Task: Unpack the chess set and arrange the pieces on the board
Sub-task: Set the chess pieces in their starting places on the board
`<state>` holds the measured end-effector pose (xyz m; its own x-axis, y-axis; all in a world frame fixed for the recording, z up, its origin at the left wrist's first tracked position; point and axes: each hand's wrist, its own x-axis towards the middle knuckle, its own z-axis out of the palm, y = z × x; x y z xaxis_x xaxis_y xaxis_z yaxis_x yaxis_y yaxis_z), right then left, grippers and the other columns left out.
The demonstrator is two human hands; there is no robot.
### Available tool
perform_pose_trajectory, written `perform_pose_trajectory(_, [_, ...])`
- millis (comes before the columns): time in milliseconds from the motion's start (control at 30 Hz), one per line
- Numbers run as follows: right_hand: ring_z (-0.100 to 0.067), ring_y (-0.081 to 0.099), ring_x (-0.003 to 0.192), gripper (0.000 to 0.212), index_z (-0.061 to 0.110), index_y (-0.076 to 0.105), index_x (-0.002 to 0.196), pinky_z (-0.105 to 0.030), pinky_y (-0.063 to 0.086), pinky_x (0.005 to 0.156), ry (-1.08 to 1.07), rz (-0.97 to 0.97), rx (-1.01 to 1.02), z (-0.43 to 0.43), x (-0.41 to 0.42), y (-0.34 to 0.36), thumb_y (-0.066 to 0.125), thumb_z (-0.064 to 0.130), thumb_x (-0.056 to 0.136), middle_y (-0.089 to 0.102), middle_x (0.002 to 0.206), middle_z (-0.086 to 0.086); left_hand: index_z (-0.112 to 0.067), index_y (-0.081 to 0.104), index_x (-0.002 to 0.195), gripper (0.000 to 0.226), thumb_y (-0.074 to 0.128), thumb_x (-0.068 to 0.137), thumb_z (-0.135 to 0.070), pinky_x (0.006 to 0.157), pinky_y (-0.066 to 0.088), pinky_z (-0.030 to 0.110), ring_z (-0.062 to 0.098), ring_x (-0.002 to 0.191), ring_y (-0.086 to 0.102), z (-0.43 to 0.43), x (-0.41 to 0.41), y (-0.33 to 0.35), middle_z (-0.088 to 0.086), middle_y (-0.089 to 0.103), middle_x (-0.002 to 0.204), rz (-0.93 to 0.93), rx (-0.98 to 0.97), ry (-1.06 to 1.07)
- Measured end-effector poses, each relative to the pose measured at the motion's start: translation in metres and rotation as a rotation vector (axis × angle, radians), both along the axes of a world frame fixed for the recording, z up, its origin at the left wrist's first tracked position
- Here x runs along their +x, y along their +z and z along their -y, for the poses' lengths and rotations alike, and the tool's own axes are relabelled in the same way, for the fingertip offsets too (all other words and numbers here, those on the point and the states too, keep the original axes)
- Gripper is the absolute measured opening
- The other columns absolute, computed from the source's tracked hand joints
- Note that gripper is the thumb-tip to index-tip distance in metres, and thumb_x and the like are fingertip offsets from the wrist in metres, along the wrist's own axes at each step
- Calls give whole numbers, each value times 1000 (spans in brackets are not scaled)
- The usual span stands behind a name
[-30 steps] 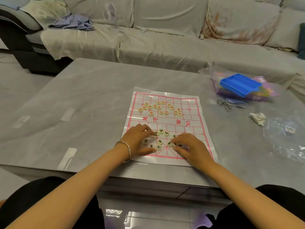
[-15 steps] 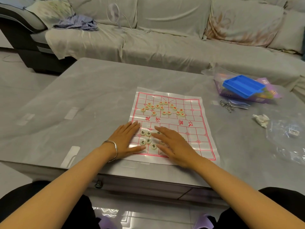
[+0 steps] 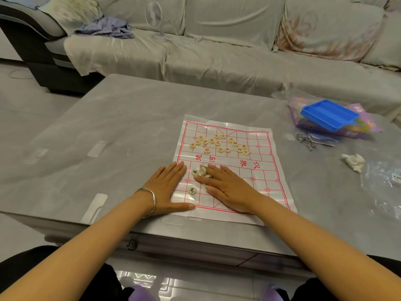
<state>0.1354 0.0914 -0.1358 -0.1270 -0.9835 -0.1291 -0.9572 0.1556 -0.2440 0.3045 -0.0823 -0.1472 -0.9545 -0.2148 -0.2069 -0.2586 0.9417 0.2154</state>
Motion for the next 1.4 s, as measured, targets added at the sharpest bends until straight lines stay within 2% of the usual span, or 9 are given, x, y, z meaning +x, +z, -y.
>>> perform_pose_trajectory(200, [1,21,135,41,37,39,136,-31,20,112,-385,362,-326,-35,-22,33,28,45,97,31,149,13,-27,-4,147,118,-6,50,-94,112,-5,29,11,143,-7,-8,-2,12,-11,-10,155,-77,93,43])
perform_pose_trajectory(300, [2,34,125,27,39,49,121,-25,32,104,-475,413,-335,-66,-30,36,41,35,96,43,136,20,-31,7,147,109,-2,57,-91,112,5,27,11,143,6,-14,-5,22,-12,5,155,-170,107,39])
perform_pose_trajectory(433, [11,35,120,25,44,54,113,-29,38,105,-472,417,-329,-88,-30,21,49,27,95,41,122,38,-32,2,146,83,3,76,-77,111,0,22,6,143,0,-25,-17,22,-15,-1,154,-162,160,5])
perform_pose_trajectory(600, [2,35,127,28,35,56,121,-30,36,107,-466,427,-311,-73,-27,19,50,33,93,45,136,19,-27,28,143,45,29,99,-35,114,17,28,14,139,21,-24,-48,27,-6,27,151,-127,41,14])
perform_pose_trajectory(767, [-2,40,125,24,34,57,116,-25,33,105,-520,466,-330,-72,-33,16,52,30,93,50,134,14,-30,48,132,36,42,96,-33,102,33,28,16,123,38,-23,-73,35,-6,47,134,-115,-37,6])
perform_pose_trajectory(933, [0,40,119,20,36,57,110,-24,33,104,-523,486,-357,-71,-33,23,51,27,94,51,130,15,-24,67,106,25,55,89,-38,85,41,24,14,99,52,-21,-87,36,-6,63,109,-198,59,130])
perform_pose_trajectory(1133, [-3,49,105,9,29,64,96,-14,36,91,-539,435,-314,-70,-33,28,62,27,88,59,107,13,-25,63,93,14,66,82,-33,77,48,24,14,84,56,-20,-80,32,-4,64,88,-270,325,276])
perform_pose_trajectory(1267, [-7,54,92,8,31,66,87,-19,45,82,-517,412,-195,-72,-29,26,70,31,80,58,95,16,-20,68,93,21,66,82,-37,82,50,29,16,88,57,-21,-82,31,-2,64,94,-266,249,280])
perform_pose_trajectory(1400, [-5,52,91,21,30,67,95,-19,45,81,-503,349,-154,-77,-27,25,71,41,77,55,96,16,-21,63,108,29,55,88,-41,92,44,32,17,103,51,-23,-77,41,-1,61,110,-311,140,266])
